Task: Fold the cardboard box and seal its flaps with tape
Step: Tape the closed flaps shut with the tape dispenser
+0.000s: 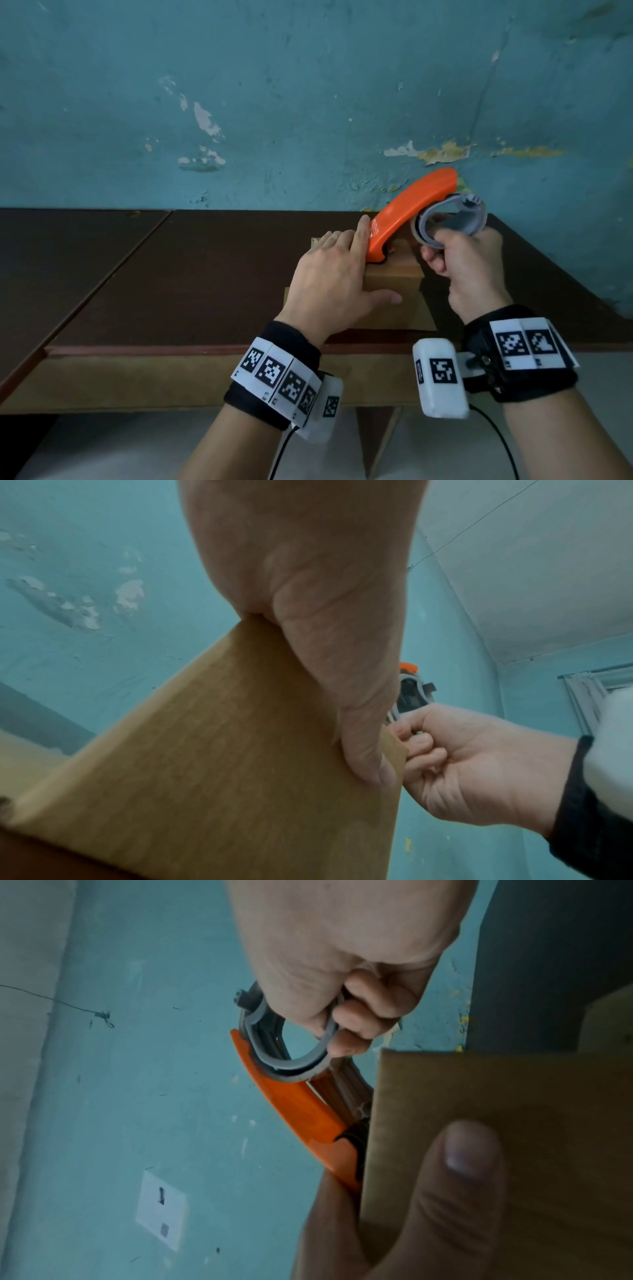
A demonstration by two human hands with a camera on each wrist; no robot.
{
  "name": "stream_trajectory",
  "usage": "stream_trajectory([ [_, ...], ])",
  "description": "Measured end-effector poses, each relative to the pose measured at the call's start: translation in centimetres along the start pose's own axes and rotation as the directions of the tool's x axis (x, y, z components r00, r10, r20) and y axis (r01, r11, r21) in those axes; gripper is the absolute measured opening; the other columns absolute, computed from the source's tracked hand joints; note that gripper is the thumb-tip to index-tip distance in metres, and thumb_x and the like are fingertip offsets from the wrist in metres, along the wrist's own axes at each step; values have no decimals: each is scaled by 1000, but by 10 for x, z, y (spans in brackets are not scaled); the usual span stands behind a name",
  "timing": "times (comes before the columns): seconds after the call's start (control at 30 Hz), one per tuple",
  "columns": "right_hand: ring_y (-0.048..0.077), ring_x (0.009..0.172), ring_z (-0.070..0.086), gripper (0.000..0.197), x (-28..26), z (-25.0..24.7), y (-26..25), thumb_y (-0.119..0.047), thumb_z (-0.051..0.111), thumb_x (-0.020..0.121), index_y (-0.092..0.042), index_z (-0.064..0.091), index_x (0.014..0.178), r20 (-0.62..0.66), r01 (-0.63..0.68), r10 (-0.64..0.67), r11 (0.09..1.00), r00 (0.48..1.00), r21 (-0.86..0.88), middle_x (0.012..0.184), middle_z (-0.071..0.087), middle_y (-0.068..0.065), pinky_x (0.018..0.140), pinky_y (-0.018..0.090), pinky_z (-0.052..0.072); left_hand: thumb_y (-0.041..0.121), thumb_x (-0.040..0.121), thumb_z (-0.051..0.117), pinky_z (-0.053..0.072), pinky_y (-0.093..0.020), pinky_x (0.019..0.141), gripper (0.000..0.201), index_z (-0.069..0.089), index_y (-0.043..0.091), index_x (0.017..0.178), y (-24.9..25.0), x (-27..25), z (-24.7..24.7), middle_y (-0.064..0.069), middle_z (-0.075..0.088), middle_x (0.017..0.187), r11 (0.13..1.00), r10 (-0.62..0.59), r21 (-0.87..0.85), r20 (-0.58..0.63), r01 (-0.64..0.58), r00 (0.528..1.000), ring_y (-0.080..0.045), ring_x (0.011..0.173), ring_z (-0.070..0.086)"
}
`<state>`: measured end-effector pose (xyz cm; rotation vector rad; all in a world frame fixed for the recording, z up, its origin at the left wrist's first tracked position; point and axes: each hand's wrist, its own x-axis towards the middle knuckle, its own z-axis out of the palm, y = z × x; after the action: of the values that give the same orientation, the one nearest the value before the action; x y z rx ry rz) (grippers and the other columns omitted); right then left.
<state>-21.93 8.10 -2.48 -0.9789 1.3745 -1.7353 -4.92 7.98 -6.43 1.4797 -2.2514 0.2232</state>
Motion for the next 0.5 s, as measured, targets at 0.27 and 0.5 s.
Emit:
stream_trajectory([
  [0.27, 9, 49, 52, 20, 14, -27, -2, 1, 61, 88, -17, 62, 81, -133, 31, -38, 998, 990, -56, 75, 65, 3, 38, 13, 39, 84, 83, 52, 22, -38, 125, 110, 11, 24, 167, 0, 0, -3, -4, 42, 159, 1000, 15, 15, 55, -16, 998, -25, 151, 35],
  [0.5, 10, 57, 59, 23, 16, -28, 0, -1, 67, 84, -23, 64, 79, -80, 174, -204, 944, 976, -280, 79, 70, 2, 57, 27, 48, 83, 82, 54, 23, -39, 125, 107, 24, 20, 164, 3, 0, -5, -4, 41, 161, 1000, -9, 6, 58, 9, 998, -25, 151, 35],
])
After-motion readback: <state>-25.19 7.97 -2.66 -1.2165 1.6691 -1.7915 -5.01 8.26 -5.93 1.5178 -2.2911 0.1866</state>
